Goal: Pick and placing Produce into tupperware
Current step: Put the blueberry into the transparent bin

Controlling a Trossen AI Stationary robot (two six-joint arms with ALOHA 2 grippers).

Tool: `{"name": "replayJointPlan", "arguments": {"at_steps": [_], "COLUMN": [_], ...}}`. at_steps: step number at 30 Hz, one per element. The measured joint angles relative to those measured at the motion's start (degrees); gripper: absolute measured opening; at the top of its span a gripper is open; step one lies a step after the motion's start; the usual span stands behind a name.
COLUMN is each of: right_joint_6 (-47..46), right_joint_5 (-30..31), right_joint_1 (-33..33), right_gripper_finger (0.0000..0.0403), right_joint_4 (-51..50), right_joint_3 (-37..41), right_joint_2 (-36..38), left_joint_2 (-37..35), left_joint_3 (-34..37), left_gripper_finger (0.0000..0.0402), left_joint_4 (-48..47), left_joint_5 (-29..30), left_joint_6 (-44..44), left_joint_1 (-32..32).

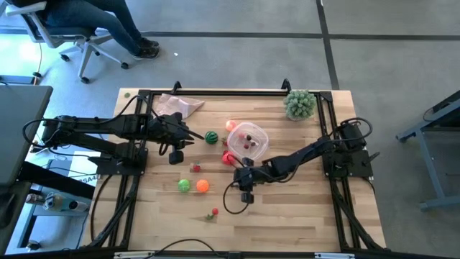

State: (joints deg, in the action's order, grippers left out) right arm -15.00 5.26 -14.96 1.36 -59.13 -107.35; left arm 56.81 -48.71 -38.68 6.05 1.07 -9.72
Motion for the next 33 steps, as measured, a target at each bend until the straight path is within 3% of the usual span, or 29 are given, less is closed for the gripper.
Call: {"name": "replayJointPlan", "arguments": {"at_steps": [11,33], "right_joint_6": [0.52,5.95], "right_joint_5": [-0.21,-1.88], "right_joint_1": [0.39,1.92], "right_gripper_finger": [0.0144,0.0147], "right_joint_4": [1.77,5.33], "right_joint_3": [-0.07,-0.11], "right_joint_2": [-1.14,-5.72], "left_joint_2": [0.0,0.0], "left_joint_3": [0.0,0.0], "left_gripper_finger": [0.0051,0.0051], "left_joint_4": [-0.01,0.0], "left_joint_5": [0.0,-0.01], "left_joint_6": [0.0,-0.01], "left_joint_1": [-0.01,-0.02]}}
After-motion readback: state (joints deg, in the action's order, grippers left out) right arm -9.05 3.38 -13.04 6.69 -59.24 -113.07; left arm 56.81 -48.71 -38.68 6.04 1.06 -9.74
